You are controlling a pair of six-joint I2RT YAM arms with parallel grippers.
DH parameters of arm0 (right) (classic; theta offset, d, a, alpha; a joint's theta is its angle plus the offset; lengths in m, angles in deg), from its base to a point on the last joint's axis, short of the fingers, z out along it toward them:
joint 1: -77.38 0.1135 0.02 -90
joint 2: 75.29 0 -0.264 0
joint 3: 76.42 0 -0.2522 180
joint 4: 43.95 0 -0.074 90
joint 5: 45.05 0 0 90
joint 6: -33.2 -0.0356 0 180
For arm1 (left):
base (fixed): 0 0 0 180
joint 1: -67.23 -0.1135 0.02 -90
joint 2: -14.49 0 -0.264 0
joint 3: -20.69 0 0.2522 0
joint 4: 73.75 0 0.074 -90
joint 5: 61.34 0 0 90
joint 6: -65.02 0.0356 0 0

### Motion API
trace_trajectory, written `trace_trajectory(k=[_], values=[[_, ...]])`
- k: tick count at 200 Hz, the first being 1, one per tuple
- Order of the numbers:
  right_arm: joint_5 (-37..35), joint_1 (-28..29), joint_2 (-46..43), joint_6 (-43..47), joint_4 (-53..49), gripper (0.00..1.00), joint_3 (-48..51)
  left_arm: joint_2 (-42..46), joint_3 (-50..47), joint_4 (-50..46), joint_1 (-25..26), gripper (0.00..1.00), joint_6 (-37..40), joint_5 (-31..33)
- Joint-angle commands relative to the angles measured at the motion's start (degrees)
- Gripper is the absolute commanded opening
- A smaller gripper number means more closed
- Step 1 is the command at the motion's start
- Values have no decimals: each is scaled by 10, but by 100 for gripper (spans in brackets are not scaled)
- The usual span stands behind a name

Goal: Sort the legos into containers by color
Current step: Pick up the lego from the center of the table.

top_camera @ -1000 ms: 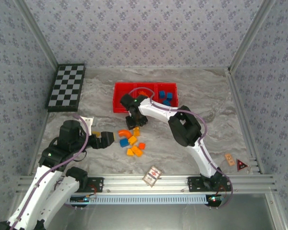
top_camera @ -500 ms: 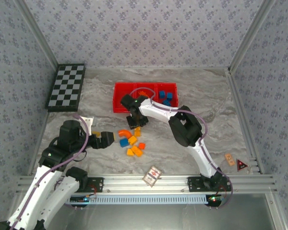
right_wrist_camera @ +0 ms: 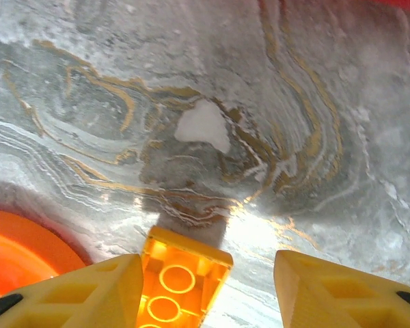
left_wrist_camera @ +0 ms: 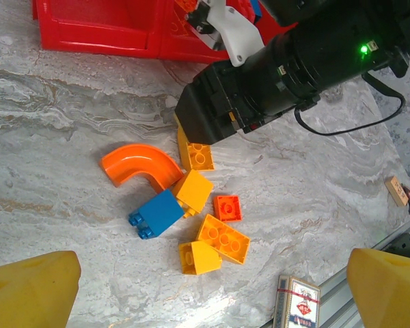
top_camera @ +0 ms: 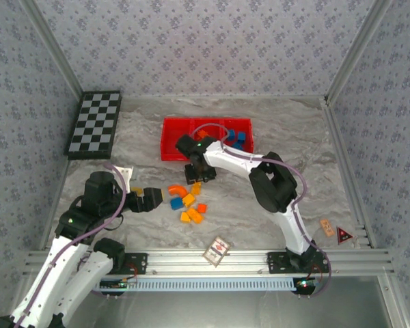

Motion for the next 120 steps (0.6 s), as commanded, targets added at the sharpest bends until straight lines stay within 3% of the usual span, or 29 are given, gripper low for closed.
trace_trajectory(k=[1, 60, 120], values=[[-13, 4, -14, -56, 27, 54, 24, 5, 1, 0, -4, 100, -4, -3], [-31, 20, -14, -124, 71, 56, 45, 10, 1, 1, -4, 100, -4, -5], [-34, 22, -10, -126, 71, 46, 55, 14, 0, 2, -4, 100, -4, -6]])
